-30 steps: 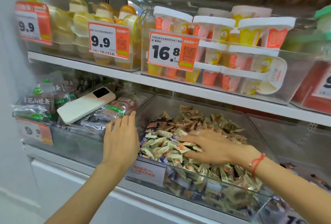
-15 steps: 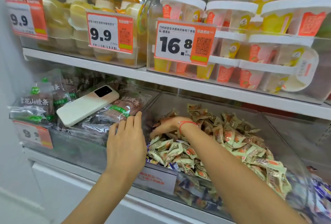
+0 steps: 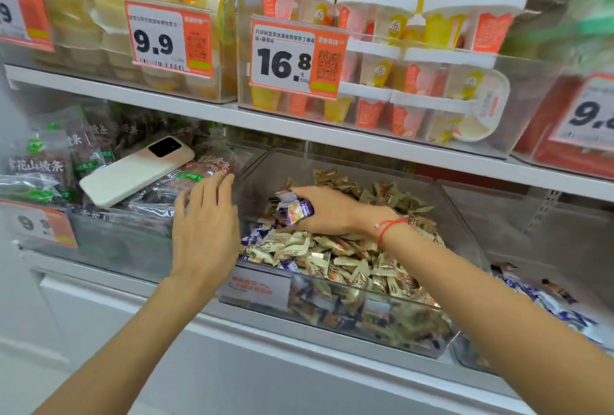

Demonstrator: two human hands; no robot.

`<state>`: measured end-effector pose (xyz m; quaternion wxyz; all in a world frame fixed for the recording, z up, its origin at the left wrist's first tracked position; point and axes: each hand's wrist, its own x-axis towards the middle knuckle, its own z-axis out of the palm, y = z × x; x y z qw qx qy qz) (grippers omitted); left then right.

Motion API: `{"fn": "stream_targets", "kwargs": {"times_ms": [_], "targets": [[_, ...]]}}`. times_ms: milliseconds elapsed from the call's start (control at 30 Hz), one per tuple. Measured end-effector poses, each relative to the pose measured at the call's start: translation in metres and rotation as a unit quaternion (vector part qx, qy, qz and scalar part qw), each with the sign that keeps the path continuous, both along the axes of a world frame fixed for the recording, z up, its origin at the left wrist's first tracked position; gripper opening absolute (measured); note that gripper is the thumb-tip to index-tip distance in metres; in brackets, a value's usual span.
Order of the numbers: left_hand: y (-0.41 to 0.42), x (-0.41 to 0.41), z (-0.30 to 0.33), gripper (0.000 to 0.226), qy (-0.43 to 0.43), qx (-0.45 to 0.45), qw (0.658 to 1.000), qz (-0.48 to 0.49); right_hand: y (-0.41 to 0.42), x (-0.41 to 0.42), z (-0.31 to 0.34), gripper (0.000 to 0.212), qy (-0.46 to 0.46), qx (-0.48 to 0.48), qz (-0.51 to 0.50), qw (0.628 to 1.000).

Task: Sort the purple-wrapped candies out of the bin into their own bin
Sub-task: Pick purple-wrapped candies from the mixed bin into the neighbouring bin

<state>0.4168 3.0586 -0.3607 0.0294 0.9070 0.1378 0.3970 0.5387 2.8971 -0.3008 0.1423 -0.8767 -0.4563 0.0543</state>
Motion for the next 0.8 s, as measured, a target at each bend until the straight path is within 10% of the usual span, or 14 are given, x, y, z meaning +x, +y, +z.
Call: {"fn": "stream_targets", "kwargs": {"times_ms": [267, 600, 800], "targets": [[-0.053, -0.037, 0.0, 0.04, 0.073, 0.058, 0.963, -0.254, -0.092, -0.028, 0.017, 0.063, -0.087, 0.017, -0.116, 0.989], [-0.06, -0.048, -0.002, 0.026, 0.088, 0.029, 0.971, -0.22, -0.166, -0.094, -0.004, 0.025, -0.191, 0.134, -0.145, 0.961], [-0.065, -0.043, -0.002, 0.021, 0.07, -0.007, 0.971, -0.228, -0.188, -0.117, -0.041, 0.026, -0.237, 0.039, -0.106, 0.965]]}}
